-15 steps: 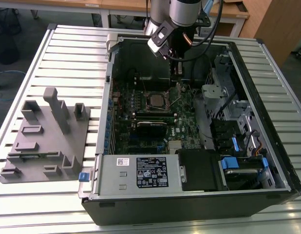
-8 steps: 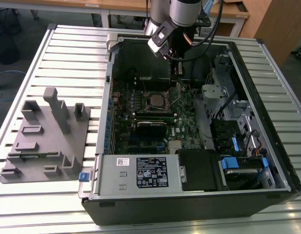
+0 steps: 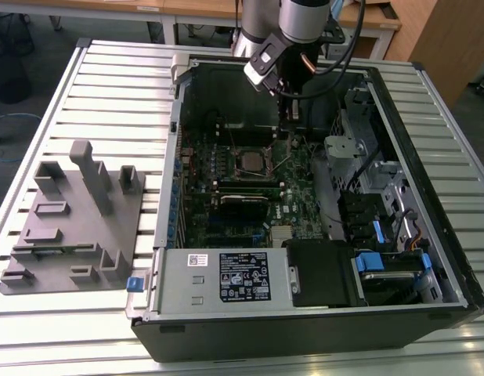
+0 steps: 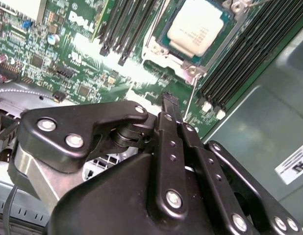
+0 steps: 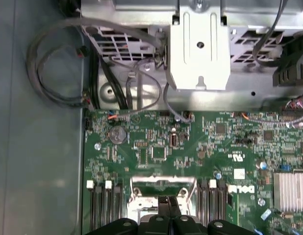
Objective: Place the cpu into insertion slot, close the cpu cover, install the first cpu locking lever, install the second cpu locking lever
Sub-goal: 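Close the cpu cover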
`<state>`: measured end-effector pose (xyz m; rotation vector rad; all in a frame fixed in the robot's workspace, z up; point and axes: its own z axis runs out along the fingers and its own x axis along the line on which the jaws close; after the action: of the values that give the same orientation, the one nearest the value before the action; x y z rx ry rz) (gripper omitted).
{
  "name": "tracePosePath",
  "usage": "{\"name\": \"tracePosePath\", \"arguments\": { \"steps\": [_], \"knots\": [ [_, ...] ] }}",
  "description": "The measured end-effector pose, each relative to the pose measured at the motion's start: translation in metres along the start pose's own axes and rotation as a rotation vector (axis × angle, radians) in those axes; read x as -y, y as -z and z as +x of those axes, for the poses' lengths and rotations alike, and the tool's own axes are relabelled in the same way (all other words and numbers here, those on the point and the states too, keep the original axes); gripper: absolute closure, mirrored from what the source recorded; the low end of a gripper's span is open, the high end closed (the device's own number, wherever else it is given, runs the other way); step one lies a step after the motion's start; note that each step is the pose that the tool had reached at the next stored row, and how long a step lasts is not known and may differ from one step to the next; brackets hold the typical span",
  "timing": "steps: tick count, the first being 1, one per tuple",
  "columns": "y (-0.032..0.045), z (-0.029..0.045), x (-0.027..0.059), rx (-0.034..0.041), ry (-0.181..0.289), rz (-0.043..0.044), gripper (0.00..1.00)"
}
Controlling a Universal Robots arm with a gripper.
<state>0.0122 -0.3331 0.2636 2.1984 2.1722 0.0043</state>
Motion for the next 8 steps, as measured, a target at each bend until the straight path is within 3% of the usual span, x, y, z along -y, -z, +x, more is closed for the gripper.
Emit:
{"name": "tracePosePath", "arguments": {
  "steps": [8],
  "knots": [
    [-0.0010,0.0002,-0.0163,-0.0001,0.000,0.0002,0.90]
  ]
}}
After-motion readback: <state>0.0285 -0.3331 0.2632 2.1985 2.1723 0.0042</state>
